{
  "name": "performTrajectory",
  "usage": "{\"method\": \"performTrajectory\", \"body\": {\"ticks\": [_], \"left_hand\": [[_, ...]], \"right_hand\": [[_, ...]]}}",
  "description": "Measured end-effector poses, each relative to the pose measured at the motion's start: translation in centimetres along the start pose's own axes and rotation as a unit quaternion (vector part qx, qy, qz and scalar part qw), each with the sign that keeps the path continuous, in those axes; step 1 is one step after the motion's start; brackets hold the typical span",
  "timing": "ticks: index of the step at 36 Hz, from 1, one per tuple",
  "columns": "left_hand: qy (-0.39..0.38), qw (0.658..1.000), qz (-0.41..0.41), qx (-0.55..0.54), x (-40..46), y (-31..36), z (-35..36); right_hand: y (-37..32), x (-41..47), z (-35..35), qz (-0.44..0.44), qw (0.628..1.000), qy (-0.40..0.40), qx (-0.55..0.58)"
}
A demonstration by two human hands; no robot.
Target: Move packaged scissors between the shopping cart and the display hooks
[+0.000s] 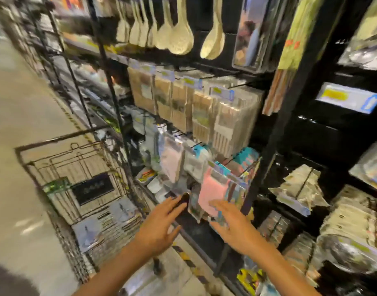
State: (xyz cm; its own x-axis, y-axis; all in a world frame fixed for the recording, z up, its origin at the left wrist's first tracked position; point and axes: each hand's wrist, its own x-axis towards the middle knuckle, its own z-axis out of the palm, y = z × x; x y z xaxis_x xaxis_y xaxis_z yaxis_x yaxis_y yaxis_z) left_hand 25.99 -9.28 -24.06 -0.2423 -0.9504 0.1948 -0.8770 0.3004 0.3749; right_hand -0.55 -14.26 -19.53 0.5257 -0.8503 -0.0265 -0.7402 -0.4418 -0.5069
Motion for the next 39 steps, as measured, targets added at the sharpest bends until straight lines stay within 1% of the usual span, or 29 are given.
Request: {"method": "performTrajectory", "body": {"ticks": [2, 4, 5, 7, 10, 12, 15, 18, 22, 27, 29, 33, 36, 39], "left_hand": [[0.018, 1.000, -0.024, 0.010, -4.1, -3.8, -0.8], [0.016, 0.998, -0.058, 0.009, -8.1, -6.9, -1.7], [0.022, 0.997, -0.073, 0.018, -10.0, -8.2, -2.3], [0.056, 0.992, -0.094, 0.056, -13.4, -10.4, -3.5], [0.080, 0.988, -0.115, 0.058, -17.6, -13.2, -4.8], [0.063, 0.985, -0.142, 0.071, -20.0, -15.2, -4.7], [-0.004, 0.969, -0.226, 0.098, -23.0, -17.7, -3.5], [-0.018, 0.958, -0.268, 0.097, -24.8, -19.4, -2.3], [-0.036, 0.951, -0.292, 0.093, -25.0, -21.0, -1.7], [-0.065, 0.936, -0.345, -0.003, -23.5, -23.0, -1.3], [-0.058, 0.934, -0.352, 0.005, -22.4, -24.3, -1.2], [-0.069, 0.932, -0.354, 0.025, -19.1, -27.7, -0.9], [-0.089, 0.925, -0.369, 0.007, -15.9, -29.8, -0.2], [-0.115, 0.919, -0.377, 0.012, -12.9, -31.7, 0.3]], "right_hand": [[-3.0, 1.8, 2.8, -0.017, 0.999, -0.038, -0.002], [-5.5, 3.4, 5.7, -0.032, 0.996, -0.080, -0.019], [-6.7, 4.2, 7.0, -0.037, 0.994, -0.100, -0.023], [-8.9, 5.4, 9.3, -0.038, 0.990, -0.132, -0.016], [-11.8, 7.2, 12.4, -0.062, 0.985, -0.163, -0.010], [-13.8, 8.2, 13.8, -0.079, 0.975, -0.203, -0.032], [-15.6, 9.8, 15.6, -0.101, 0.964, -0.237, -0.066], [-16.5, 11.5, 17.4, -0.107, 0.959, -0.251, -0.077], [-16.4, 14.4, 19.7, -0.108, 0.951, -0.278, -0.085], [-15.7, 18.9, 22.6, -0.120, 0.946, -0.289, -0.087], [-15.4, 21.2, 23.7, -0.129, 0.942, -0.298, -0.084], [-14.7, 26.3, 25.8, -0.134, 0.939, -0.307, -0.072], [-14.1, 30.2, 26.9, -0.128, 0.937, -0.320, -0.064], [-13.4, 33.6, 27.7, -0.109, 0.934, -0.333, -0.070]]}}
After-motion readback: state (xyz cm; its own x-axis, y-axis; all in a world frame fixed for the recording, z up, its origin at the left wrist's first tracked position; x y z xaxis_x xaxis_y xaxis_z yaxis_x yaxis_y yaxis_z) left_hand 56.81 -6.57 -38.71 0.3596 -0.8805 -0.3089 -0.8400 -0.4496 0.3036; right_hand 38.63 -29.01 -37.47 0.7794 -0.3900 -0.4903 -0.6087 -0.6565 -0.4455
